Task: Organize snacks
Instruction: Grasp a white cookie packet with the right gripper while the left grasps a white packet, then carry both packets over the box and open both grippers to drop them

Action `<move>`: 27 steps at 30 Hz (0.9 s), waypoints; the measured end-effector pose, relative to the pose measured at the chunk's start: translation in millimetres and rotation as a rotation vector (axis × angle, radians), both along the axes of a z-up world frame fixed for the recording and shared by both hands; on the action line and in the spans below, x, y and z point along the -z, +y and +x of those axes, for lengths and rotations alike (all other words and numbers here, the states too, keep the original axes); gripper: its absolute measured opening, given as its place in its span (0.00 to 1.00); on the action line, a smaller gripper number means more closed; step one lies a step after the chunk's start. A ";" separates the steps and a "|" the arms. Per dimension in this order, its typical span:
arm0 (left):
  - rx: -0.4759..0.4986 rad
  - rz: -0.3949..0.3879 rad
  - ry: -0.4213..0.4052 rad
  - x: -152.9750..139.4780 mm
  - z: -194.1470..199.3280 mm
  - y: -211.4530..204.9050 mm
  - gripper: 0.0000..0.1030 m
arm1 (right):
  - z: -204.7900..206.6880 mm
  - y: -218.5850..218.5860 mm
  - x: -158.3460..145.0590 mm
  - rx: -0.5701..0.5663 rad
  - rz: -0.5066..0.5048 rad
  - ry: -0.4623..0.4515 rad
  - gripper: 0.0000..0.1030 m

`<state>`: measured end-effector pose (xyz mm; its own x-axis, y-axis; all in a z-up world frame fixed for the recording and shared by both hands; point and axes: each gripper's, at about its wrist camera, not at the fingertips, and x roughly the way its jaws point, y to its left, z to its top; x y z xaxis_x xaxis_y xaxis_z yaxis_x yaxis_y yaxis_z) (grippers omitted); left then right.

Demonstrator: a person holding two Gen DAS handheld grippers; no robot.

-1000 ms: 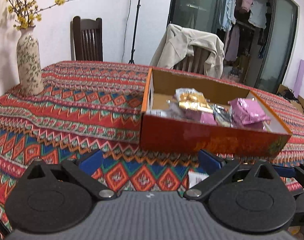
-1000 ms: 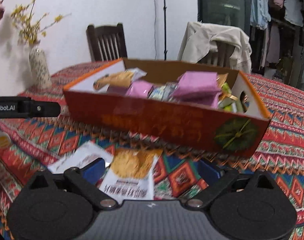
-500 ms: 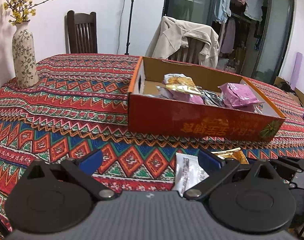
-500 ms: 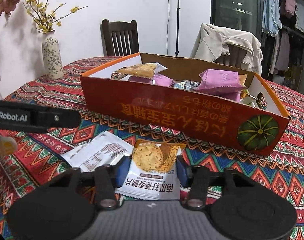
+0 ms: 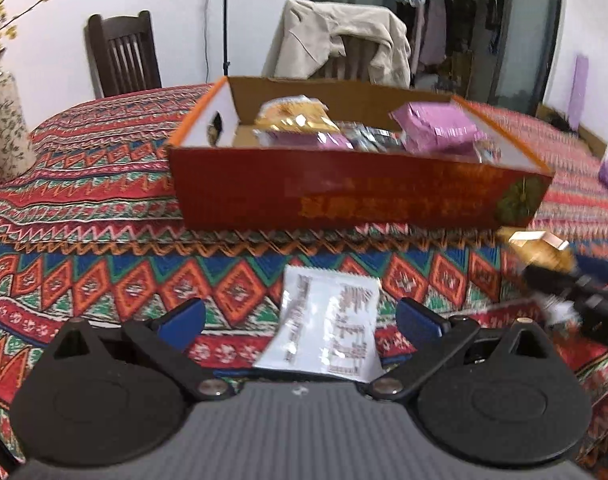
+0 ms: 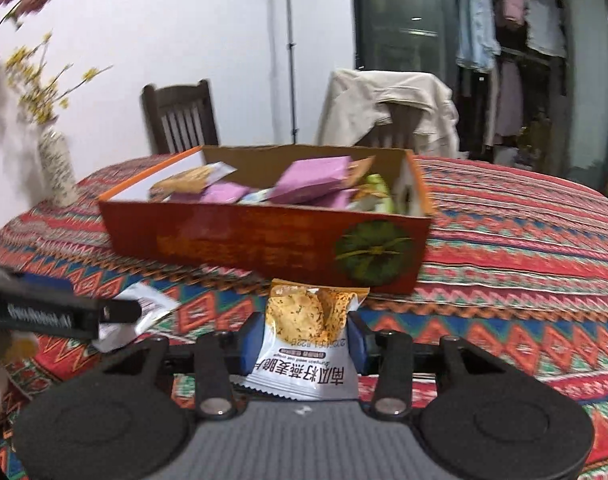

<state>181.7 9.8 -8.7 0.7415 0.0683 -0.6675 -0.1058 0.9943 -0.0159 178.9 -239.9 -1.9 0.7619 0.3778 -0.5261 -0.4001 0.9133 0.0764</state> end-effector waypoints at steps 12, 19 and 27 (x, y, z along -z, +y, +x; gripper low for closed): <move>0.015 -0.007 -0.016 1.2 -0.3 -2.1 0.42 | -4.9 -15.2 -1.1 0.007 0.039 -0.012 0.42; 0.023 -0.025 -0.055 -8.4 -7.1 1.1 0.41 | -6.8 -14.9 -4.0 0.008 0.040 -0.021 0.42; 0.030 -0.030 -0.162 -39.4 -23.3 1.7 0.41 | -8.5 -14.9 -9.4 0.011 0.041 -0.036 0.42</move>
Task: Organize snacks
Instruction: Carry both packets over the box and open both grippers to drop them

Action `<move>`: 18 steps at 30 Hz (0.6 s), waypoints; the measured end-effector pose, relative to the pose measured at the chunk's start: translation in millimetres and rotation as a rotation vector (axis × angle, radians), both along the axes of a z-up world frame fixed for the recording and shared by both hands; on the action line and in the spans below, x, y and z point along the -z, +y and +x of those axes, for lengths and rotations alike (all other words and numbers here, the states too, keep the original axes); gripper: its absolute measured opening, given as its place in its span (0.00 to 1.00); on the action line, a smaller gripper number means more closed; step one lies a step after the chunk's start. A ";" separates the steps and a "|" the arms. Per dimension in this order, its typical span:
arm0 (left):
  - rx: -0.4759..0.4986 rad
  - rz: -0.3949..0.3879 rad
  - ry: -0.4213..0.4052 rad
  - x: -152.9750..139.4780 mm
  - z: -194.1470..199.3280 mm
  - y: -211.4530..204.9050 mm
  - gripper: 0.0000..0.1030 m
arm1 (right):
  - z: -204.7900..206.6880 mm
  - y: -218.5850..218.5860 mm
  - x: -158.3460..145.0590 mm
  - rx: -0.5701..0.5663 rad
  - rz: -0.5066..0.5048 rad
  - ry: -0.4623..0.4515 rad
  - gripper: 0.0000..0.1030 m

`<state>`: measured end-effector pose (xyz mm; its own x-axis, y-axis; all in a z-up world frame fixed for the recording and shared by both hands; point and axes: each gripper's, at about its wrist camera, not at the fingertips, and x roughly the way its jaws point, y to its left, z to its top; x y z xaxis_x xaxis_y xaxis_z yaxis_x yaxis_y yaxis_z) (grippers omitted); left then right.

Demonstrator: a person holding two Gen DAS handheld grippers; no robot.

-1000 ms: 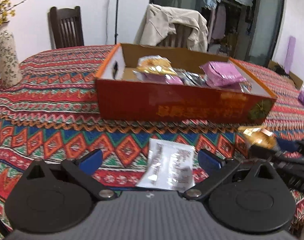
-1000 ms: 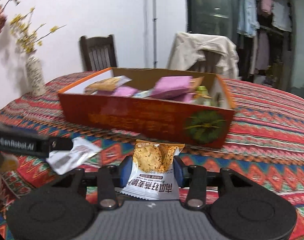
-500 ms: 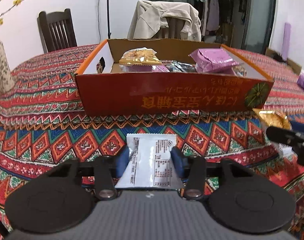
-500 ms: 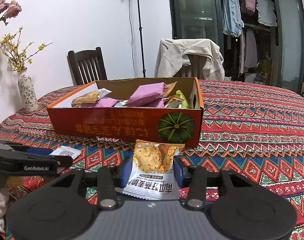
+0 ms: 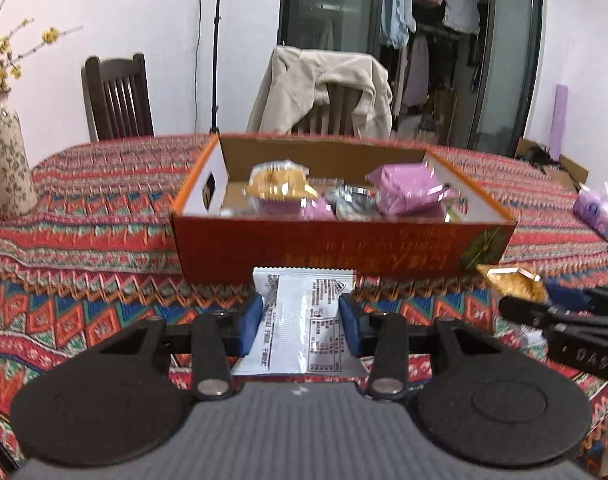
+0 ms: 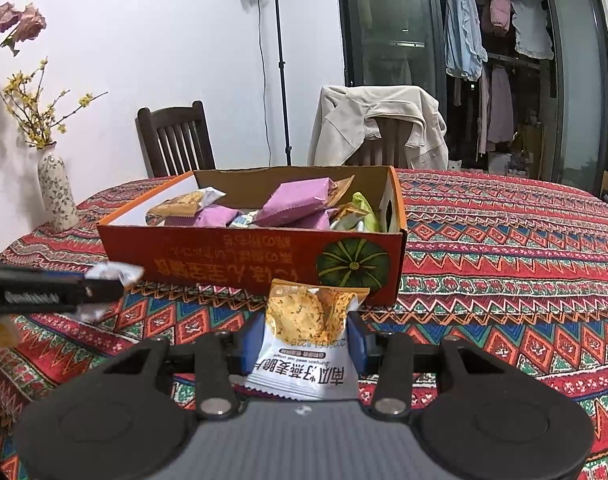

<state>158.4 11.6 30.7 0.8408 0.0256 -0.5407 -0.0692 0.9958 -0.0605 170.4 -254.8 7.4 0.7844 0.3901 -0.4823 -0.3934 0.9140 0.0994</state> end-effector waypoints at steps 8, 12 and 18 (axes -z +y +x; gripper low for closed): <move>0.003 -0.007 -0.050 -18.0 -3.4 1.4 0.41 | -3.4 5.0 -7.3 -0.006 -0.005 -0.017 0.42; 0.008 -0.013 -0.066 -23.3 -4.5 1.6 0.41 | -4.8 7.2 -9.6 -0.009 -0.009 -0.023 0.42; 0.009 -0.025 -0.081 -27.7 -4.2 3.5 0.41 | -4.9 10.3 -13.2 -0.010 -0.013 -0.031 0.42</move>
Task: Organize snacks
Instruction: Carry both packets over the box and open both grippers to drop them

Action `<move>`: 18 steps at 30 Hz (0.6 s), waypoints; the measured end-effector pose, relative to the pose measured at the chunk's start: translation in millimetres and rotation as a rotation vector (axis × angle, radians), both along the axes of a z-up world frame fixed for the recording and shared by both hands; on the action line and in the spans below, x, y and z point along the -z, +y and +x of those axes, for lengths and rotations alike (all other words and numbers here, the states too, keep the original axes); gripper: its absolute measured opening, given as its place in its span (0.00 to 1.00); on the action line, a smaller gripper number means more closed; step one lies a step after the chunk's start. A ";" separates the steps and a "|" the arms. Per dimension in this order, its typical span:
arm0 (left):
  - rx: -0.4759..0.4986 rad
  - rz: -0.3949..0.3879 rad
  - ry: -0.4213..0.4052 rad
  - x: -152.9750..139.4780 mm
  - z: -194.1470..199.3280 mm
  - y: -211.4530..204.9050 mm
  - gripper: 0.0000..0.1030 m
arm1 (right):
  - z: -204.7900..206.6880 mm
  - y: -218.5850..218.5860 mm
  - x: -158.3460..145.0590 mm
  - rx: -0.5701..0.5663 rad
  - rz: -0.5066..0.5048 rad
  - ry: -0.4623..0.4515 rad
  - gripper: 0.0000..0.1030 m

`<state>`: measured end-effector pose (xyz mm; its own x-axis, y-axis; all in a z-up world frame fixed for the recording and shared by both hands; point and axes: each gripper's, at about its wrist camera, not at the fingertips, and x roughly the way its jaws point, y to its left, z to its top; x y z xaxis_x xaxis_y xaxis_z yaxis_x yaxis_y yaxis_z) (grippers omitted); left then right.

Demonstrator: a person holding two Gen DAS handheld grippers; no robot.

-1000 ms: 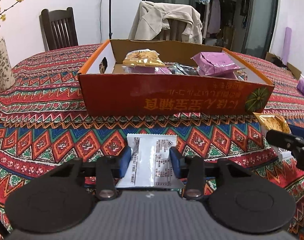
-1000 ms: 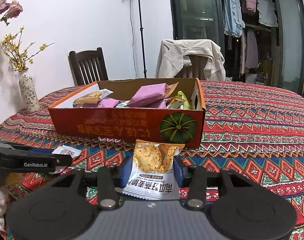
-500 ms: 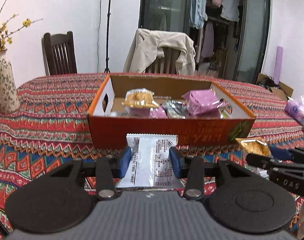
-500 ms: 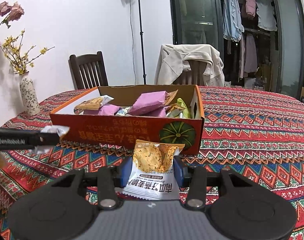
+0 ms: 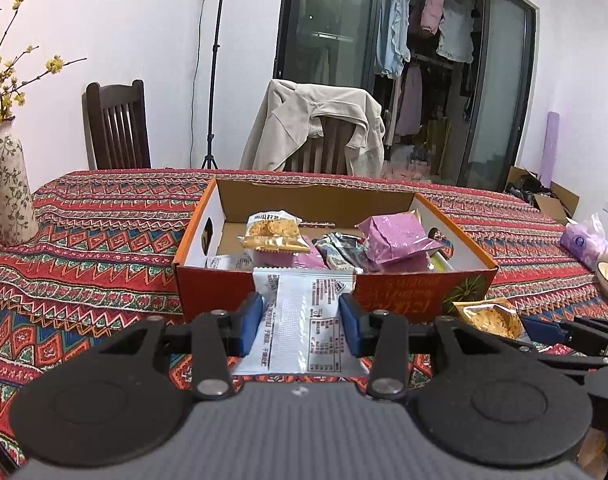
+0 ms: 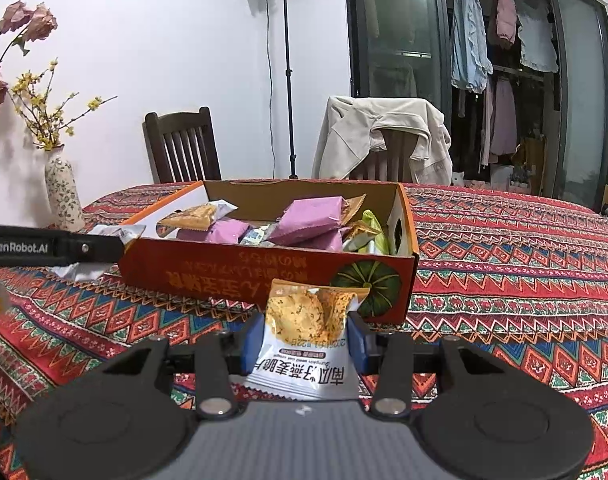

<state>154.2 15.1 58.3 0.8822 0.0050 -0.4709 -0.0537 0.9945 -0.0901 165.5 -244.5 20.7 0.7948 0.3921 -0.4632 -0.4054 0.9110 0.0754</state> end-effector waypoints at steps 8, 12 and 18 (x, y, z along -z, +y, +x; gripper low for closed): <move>-0.005 -0.011 -0.004 -2.3 2.6 3.0 0.42 | 2.1 3.8 -3.8 0.000 0.001 -0.011 0.42; -0.003 -0.011 -0.017 -8.0 6.6 3.1 0.41 | 5.4 4.9 -7.9 0.003 0.007 -0.023 0.42; -0.006 -0.017 -0.045 -23.2 22.1 3.2 0.41 | 15.8 8.8 -24.7 0.007 0.024 -0.066 0.42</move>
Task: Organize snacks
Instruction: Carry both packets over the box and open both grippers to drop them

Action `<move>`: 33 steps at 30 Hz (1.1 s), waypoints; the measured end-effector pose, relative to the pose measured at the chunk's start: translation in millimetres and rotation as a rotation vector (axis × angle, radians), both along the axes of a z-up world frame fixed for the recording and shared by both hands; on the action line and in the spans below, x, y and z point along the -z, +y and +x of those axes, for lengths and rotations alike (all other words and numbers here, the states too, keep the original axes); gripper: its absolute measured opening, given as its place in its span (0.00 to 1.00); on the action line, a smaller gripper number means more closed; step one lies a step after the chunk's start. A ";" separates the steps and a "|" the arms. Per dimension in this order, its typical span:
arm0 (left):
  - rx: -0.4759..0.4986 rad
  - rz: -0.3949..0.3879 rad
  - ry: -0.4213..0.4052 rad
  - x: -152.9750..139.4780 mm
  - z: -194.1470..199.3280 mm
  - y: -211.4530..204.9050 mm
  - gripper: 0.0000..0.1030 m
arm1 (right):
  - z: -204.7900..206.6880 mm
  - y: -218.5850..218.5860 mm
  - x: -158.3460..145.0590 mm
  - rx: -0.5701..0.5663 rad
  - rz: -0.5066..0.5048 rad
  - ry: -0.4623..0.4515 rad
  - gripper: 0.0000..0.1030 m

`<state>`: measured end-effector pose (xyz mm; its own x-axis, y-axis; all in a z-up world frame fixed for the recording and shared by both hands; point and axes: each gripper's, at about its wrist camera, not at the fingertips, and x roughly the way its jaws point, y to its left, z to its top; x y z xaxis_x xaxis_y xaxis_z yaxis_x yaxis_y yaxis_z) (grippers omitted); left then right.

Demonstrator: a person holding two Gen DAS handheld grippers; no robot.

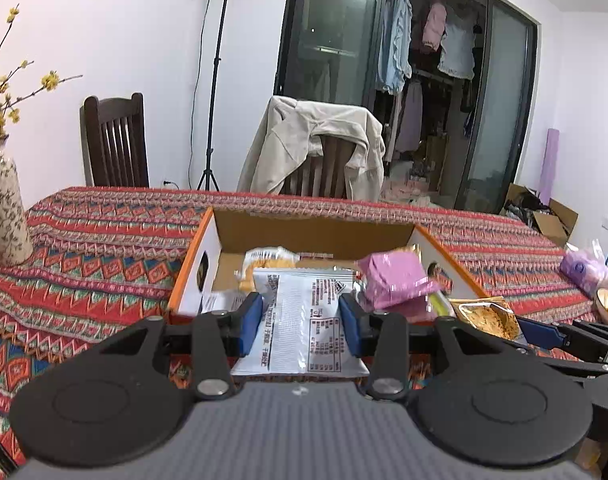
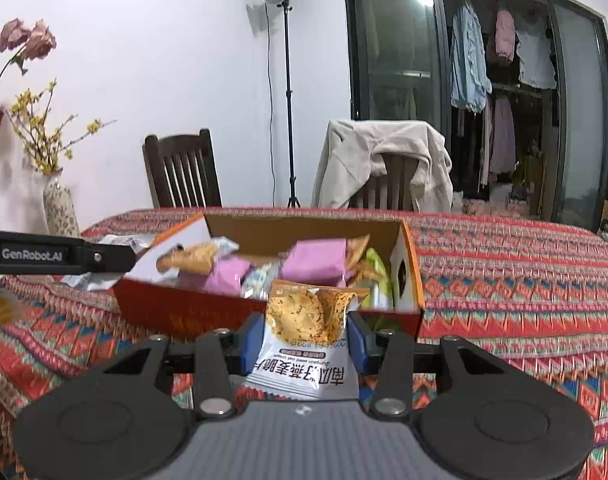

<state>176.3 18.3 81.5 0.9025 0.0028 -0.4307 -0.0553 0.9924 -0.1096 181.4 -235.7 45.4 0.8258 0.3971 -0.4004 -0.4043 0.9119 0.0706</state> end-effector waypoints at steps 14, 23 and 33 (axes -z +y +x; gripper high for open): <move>-0.017 -0.012 -0.019 -20.0 57.1 -1.9 0.41 | 55.9 18.1 -22.3 0.014 0.026 -0.026 0.42; -0.059 -0.024 -0.001 -16.2 101.5 8.9 0.42 | 96.5 30.5 -16.5 0.021 0.044 -0.004 0.42; -0.094 -0.016 0.002 4.0 135.6 22.0 0.42 | 132.8 31.6 0.2 0.028 0.084 -0.014 0.42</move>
